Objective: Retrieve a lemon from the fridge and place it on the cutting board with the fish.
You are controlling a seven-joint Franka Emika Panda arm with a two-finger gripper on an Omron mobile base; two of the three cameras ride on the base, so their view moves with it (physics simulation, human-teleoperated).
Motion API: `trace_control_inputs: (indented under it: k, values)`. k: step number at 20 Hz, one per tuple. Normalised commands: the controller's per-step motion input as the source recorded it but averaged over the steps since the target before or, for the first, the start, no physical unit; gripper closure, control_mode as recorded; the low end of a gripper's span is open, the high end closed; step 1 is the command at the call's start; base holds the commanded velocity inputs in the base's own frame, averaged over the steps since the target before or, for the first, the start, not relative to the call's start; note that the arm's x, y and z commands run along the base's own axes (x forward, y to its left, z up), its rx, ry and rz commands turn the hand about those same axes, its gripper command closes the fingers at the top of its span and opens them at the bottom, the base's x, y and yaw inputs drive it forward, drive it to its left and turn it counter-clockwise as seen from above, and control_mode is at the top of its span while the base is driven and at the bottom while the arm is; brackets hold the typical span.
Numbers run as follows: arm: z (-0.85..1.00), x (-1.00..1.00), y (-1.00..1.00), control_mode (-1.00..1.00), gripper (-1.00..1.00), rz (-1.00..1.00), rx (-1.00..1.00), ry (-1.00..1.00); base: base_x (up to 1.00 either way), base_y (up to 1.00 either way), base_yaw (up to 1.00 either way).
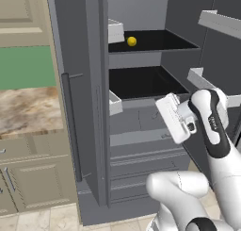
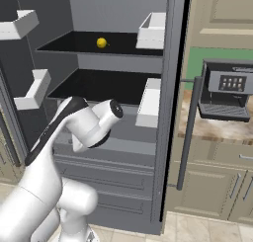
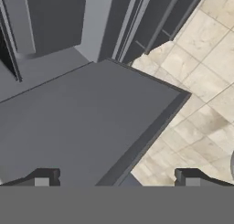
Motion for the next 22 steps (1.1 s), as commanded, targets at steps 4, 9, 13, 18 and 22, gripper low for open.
trace_control_inputs:
  k: [4, 9, 13, 18, 22]
  values:
    - [-0.49, 0.27, 0.08, -1.0, -1.0, 0.0, 0.07, 0.0, 0.0, 0.0, 0.0]
    - [-0.36, 0.13, 0.26, -1.0, -1.0, 0.0, 0.04, 0.0, 0.0, 0.0, 0.0]
    - [-0.28, 0.35, 0.49, -1.0, -1.0, 0.0, 0.01, 0.0, 0.0, 0.0, 0.0]
    - [-0.26, 0.35, 0.47, -1.0, -1.0, 0.0, 0.01, 0.0, 0.0, 0.0, 0.0]
    - [-0.43, 0.33, 0.29, -1.0, -1.0, 0.0, 0.05, 0.0, 0.0, 0.0, 0.0]
